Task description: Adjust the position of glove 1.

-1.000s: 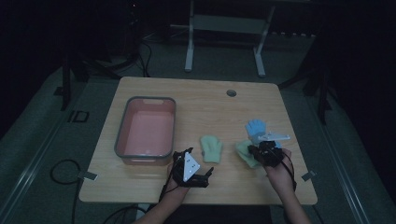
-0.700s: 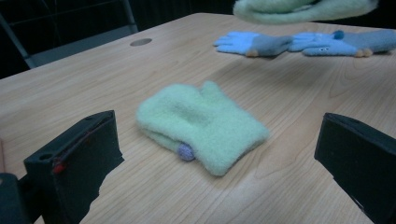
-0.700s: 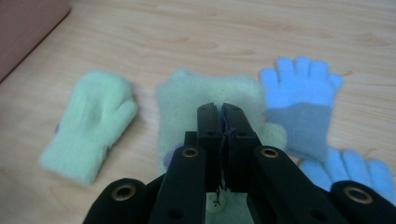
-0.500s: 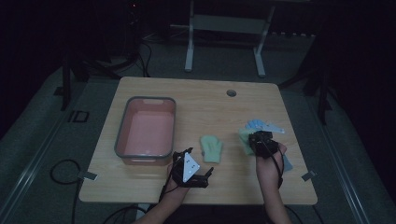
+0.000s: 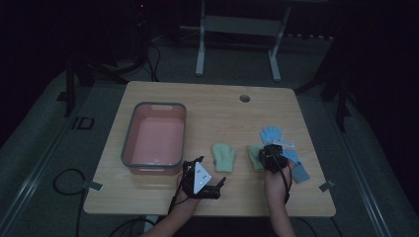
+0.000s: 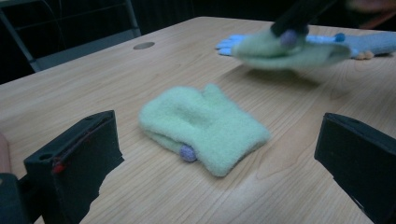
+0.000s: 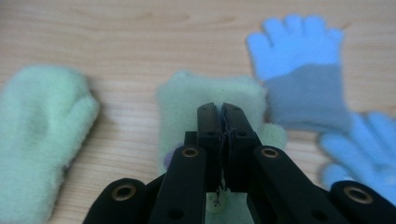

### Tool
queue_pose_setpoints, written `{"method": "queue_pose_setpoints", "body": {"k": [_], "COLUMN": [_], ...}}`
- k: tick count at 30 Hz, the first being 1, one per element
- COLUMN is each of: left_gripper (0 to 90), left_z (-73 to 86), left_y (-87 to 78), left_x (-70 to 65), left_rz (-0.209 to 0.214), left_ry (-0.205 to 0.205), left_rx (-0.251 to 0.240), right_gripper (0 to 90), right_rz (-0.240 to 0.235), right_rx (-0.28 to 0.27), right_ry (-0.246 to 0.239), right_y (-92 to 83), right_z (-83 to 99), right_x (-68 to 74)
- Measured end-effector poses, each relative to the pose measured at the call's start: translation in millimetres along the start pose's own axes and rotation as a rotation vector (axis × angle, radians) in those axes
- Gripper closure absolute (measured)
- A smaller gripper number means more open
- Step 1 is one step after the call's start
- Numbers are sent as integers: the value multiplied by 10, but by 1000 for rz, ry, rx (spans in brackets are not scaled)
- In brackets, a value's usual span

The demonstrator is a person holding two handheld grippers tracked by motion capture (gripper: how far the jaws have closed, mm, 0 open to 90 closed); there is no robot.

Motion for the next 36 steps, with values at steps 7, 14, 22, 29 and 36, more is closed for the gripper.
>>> {"method": "queue_pose_setpoints", "body": {"k": [7, 14, 22, 29, 36], "left_gripper": [2, 3, 3, 3, 2], "left_z": [1, 3, 6, 6, 6], "left_y": [4, 9, 16, 20, 21], "left_x": [-6, -11, -12, -12, -10], "left_rz": [0, 8, 11, 10, 10], "left_ry": [5, 7, 11, 9, 7], "left_rx": [4, 10, 18, 18, 18], "right_gripper": [816, 677, 577, 572, 599], "right_rz": [-18, -40, -110, -159, -252], "right_rx": [47, 44, 22, 11, -2], "right_ry": [12, 1, -77, -176, -266], "right_y": [224, 201, 66, 3, -59], "right_z": [150, 152, -3, -176, -271], "right_x": [83, 74, 12, -52, -128]}}
Point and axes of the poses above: each handheld gripper's, and its own axes: y roughly forward along the jaws, z roughly out of its underside, x roughly to its left, the point moved 9 cm from there along y, roughly forward along the jaws, and after that the axes turned 10 degrees about z, right-handed, at the moved point
